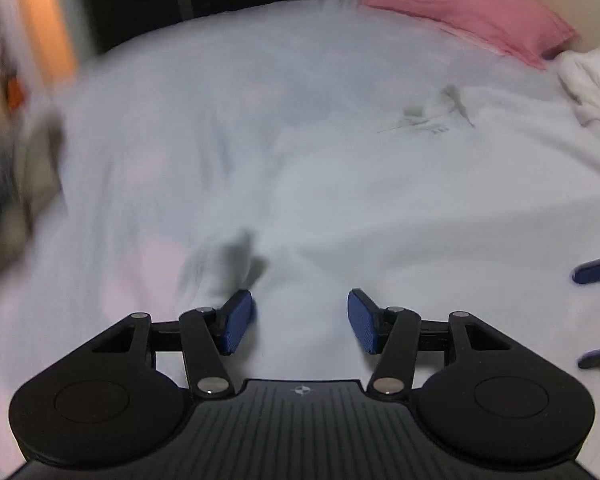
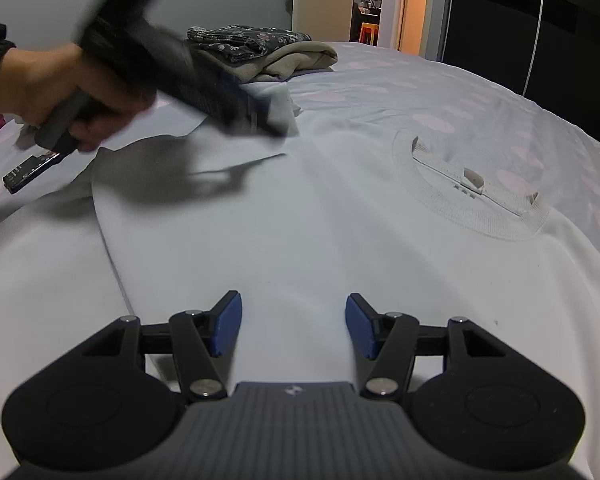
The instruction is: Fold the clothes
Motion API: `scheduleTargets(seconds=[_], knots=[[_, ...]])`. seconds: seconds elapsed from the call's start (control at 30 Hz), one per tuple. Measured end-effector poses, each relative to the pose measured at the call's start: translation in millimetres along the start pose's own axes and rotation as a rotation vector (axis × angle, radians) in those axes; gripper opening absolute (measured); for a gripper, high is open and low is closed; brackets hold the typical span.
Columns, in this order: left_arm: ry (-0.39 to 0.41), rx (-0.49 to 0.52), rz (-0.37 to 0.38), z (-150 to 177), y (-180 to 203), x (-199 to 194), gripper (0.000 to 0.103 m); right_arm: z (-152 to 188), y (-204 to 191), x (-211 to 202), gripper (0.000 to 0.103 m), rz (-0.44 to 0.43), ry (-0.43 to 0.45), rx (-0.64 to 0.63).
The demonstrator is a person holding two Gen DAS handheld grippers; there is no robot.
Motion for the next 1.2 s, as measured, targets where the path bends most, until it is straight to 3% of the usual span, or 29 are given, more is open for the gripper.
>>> scheduleTargets(seconds=[0.13, 0.2, 0.3, 0.33, 0.43, 0.53, 0.67, 0.73, 0.8, 0.83, 0.9, 1.07, 1.2], knots=[[0.003, -0.009, -0.002, -6, 1, -4, 0.053, 0, 0, -6, 0.061, -0.006, -0.007, -0.024], [0.031, 0.001, 0.014, -12, 0, -14, 0.043, 0, 1, -11, 0.061, -0.015, -0.011, -0.032], [0.092, -0.039, 0.047, -18, -1, -38, 0.047, 1, 5, -25, 0.061, -0.013, -0.013, -0.031], [0.069, -0.047, 0.042, -14, -2, -42, 0.051, 3, 6, -30, 0.061, -0.01, -0.014, -0.035], [-0.107, -0.014, 0.045, 15, 5, -42, 0.051, 12, 9, -46, 0.062, -0.003, -0.039, -0.063], [-0.089, 0.153, 0.014, 29, 24, -64, 0.051, 26, 17, -60, 0.062, 0.017, -0.101, -0.025], [-0.077, 0.17, -0.003, 31, 40, -90, 0.049, 29, 24, -87, 0.063, 0.052, -0.142, 0.033], [-0.131, 0.227, 0.011, 40, 52, -95, 0.049, 29, 33, -105, 0.065, 0.102, -0.114, 0.061], [-0.229, 0.323, -0.023, 50, 63, -97, 0.049, 47, 42, -112, 0.067, 0.124, -0.204, 0.059], [-0.231, 0.327, -0.018, 44, 70, -105, 0.048, 57, 45, -114, 0.068, 0.131, -0.261, 0.053], [-0.231, 0.324, -0.001, 30, 83, -123, 0.048, 58, 53, -135, 0.067, 0.135, -0.263, 0.077], [-0.22, 0.217, 0.035, 0, 124, -190, 0.053, 52, 110, -214, 0.068, 0.333, -0.207, 0.268], [-0.243, -0.023, 0.124, 1, 160, -232, 0.061, 81, 168, -284, 0.068, 0.605, -0.233, 0.503]])
Point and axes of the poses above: each gripper's, at about its wrist camera, not at the fingertips, and x roughly the way its jaws point, y to its right, z to its underside, the point moved 6 cm from there along x, roughly the way its jaws point, and after that the axes turned 11 degrees about y, right-handed, at the moved point
